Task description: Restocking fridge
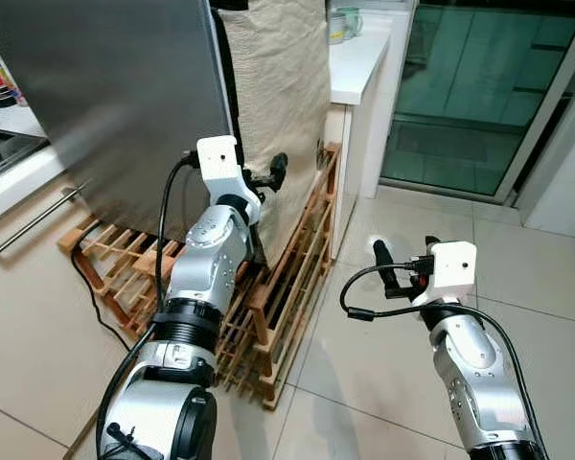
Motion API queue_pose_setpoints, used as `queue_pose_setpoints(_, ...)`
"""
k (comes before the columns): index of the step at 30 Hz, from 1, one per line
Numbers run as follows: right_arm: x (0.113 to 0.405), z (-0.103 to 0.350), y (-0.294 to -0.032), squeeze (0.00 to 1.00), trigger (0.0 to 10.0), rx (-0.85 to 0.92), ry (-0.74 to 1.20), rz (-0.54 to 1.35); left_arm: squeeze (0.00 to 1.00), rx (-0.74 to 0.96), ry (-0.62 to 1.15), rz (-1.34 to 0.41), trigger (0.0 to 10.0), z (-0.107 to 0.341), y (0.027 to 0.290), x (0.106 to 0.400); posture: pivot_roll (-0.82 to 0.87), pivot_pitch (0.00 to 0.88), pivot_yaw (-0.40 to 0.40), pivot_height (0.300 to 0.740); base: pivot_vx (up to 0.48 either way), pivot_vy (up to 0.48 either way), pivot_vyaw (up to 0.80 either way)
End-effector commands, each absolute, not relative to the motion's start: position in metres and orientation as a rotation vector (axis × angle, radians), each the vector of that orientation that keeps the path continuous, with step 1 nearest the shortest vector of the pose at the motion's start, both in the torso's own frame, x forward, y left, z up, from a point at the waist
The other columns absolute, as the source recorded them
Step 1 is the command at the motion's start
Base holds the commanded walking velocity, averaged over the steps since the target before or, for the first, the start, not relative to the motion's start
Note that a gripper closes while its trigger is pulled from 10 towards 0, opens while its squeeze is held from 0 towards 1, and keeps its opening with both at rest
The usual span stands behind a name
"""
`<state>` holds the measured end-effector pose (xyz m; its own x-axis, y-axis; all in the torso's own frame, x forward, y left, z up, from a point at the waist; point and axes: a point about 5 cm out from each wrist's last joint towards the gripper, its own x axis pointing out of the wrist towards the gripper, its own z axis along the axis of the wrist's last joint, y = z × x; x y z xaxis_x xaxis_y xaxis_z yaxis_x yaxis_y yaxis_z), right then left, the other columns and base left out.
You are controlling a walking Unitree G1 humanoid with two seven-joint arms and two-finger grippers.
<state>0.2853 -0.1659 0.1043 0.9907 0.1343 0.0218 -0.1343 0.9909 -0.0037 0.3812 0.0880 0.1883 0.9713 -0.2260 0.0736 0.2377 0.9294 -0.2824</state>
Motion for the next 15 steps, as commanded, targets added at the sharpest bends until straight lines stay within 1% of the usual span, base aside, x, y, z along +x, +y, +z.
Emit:
queue_pose_setpoints(1,0.284,0.109,-0.166,0.00,10.0,-0.006,-0.040,0.136,0.00,-0.274,-0.092,-0.311,10.0,0.206,0.071,0.384,-0.24,0.000,0.114,0.740,0.000,0.000,0.00)
queue_pose_setpoints(5,0.284,0.109,-0.166,0.00,10.0,-0.008,-0.038,0.139,0.00,-0.281,-0.081,-0.324,10.0,0.205,0.064,0.387,-0.24,0.000,0.111,0.740,0.000,0.000,0.00)
queue_pose_setpoints(6,0.285,0.109,-0.166,0.00,10.0,-0.009,-0.037,0.142,0.00,-0.327,-0.076,-0.413,10.0,0.208,0.050,0.385,-0.23,0.000,0.108,0.740,0.000,0.000,0.00)
queue_pose_setpoints(7,0.285,0.109,-0.165,0.00,10.0,-0.009,-0.037,0.143,0.00,-0.342,-0.074,-0.465,10.0,0.210,0.041,0.383,-0.23,0.000,0.108,0.740,0.000,0.000,0.00)
queue_pose_setpoints(8,0.285,0.109,-0.165,0.00,10.0,-0.009,-0.037,0.143,0.00,-0.342,-0.074,-0.465,10.0,0.210,0.041,0.383,-0.23,0.000,0.108,0.740,0.000,0.000,0.00)
queue_pose_setpoints(11,0.285,0.108,-0.165,0.00,10.0,-0.009,-0.032,0.146,0.00,-0.385,-0.065,-0.627,10.0,0.215,0.009,0.373,-0.24,0.000,0.107,0.740,0.000,0.000,0.00)
queue_pose_setpoints(12,0.286,0.108,-0.165,0.00,10.0,-0.010,-0.031,0.147,0.00,-0.393,-0.065,-0.656,10.0,0.216,0.003,0.371,-0.24,0.000,0.108,0.740,0.000,0.000,0.00)
queue_pose_setpoints(15,0.285,0.107,-0.165,0.00,10.0,-0.008,-0.027,0.147,0.00,-0.438,-0.083,-0.802,10.0,0.226,-0.027,0.358,-0.25,0.000,0.113,0.740,0.000,0.000,0.00)
